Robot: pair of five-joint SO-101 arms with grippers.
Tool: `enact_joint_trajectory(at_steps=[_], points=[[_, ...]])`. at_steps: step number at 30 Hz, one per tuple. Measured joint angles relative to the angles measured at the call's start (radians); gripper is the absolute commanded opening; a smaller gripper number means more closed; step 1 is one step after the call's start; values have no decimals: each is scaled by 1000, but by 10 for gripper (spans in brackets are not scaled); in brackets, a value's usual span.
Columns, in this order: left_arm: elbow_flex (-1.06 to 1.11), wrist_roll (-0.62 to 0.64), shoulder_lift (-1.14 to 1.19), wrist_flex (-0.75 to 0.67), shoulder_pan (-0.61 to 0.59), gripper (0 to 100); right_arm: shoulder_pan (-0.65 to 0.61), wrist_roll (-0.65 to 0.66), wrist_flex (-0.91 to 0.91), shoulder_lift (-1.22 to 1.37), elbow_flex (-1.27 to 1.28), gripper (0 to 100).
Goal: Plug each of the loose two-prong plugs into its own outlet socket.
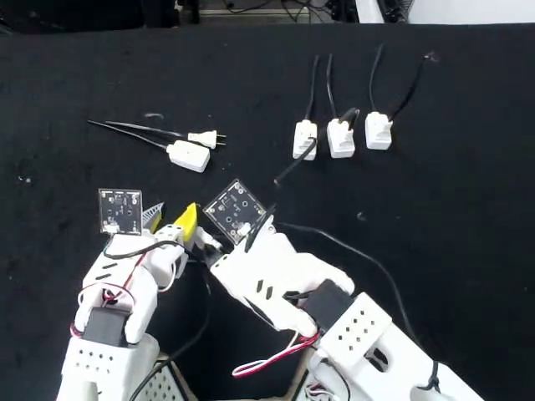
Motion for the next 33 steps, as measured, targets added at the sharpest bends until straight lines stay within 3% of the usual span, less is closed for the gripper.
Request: enact_joint_trajectory(at_steps=[14, 17, 22, 26, 33], points=[[2, 0, 0, 0, 2, 188, 0, 0, 0, 0, 0, 10], [2, -3, 5, 0, -48, 188, 66, 3, 11, -3, -8, 10], [2, -3, 8, 2, -170, 188, 186, 58, 143, -3, -91, 10], [2, -3, 8, 15, -184, 188, 227, 94, 278, 14, -206, 10], [2, -3, 8, 20, -190, 188, 233, 129, 549, 348, -506, 10]])
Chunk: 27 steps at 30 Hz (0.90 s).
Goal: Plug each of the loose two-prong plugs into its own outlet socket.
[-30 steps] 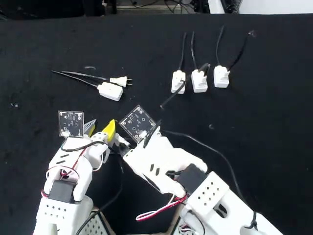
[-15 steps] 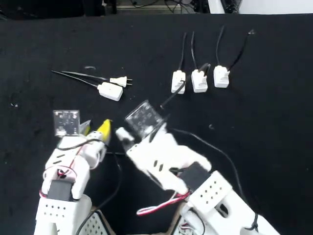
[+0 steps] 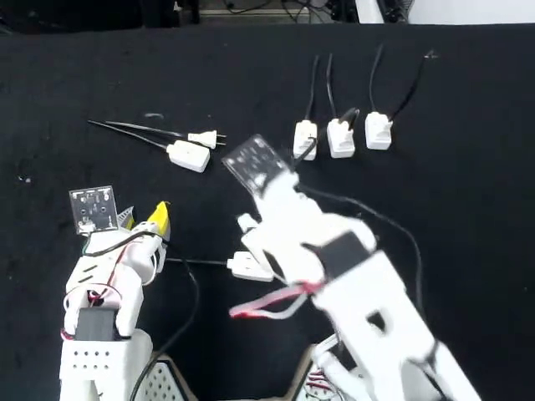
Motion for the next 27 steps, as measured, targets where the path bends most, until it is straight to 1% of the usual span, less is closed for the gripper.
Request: enact_joint_trajectory(at_steps=[4, 6, 12, 15, 19, 24, 27], points=[[0, 0, 0, 0, 0, 188, 0, -5, 166, 244, -213, 10], [0, 0, 0, 0, 0, 188, 0, -34, 235, 348, -316, 10], [0, 0, 0, 0, 0, 188, 0, -94, 359, 577, -511, 10], [0, 0, 0, 0, 0, 188, 0, -110, 400, 629, -535, 10], [0, 0, 0, 0, 0, 188, 0, -107, 442, 632, -539, 10], [0, 0, 0, 0, 0, 188, -31, -72, 445, 631, -483, 10], [0, 0, 0, 0, 0, 188, -61, -14, 445, 631, -420, 10]])
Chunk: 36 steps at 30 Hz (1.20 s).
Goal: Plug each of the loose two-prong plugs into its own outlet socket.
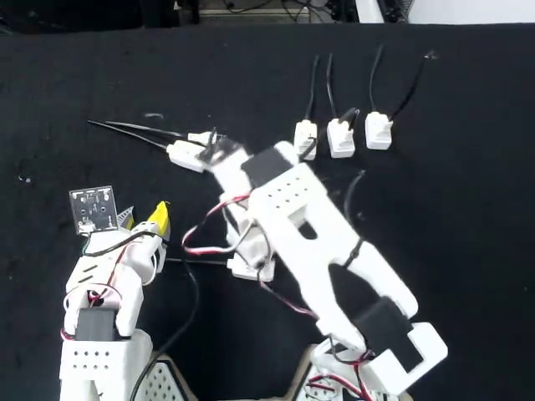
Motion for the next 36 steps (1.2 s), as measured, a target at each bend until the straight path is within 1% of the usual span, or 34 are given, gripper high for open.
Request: enact_joint_trajectory(at_steps=[3, 6, 10, 15, 24, 36], points=[[0, 0, 0, 0, 0, 188, -32, 91, 0, 0, 28, 10], [0, 0, 0, 0, 0, 188, -44, 150, 0, 0, 43, 10], [0, 0, 0, 0, 0, 188, -44, 193, -6, 0, 71, 10], [0, 0, 0, 0, 0, 188, -40, 226, -60, 0, 129, 10], [0, 0, 0, 0, 0, 188, 144, 308, -150, 0, 144, 10], [0, 0, 0, 0, 0, 188, 206, 321, -189, 0, 144, 10]])
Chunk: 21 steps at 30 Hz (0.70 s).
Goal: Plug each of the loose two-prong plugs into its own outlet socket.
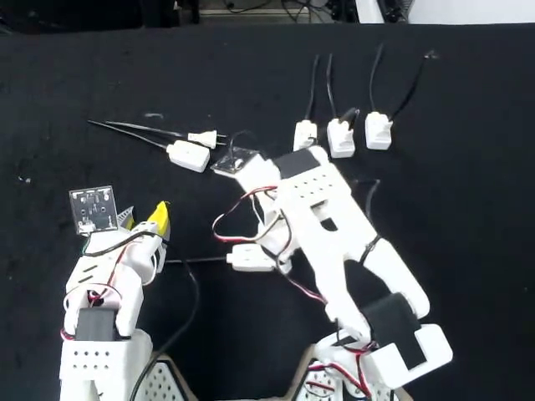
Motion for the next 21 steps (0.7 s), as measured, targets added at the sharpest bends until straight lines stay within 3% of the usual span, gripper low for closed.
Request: enact_joint_trajectory(at_steps=[5, 13, 21], points=[[0, 0, 0, 0, 0, 188, 55, -5, 2, 0, -77, 10], [0, 0, 0, 0, 0, 188, -5, -272, 124, 92, -250, 10], [0, 0, 0, 0, 0, 188, -69, -382, 144, 181, -272, 10]])
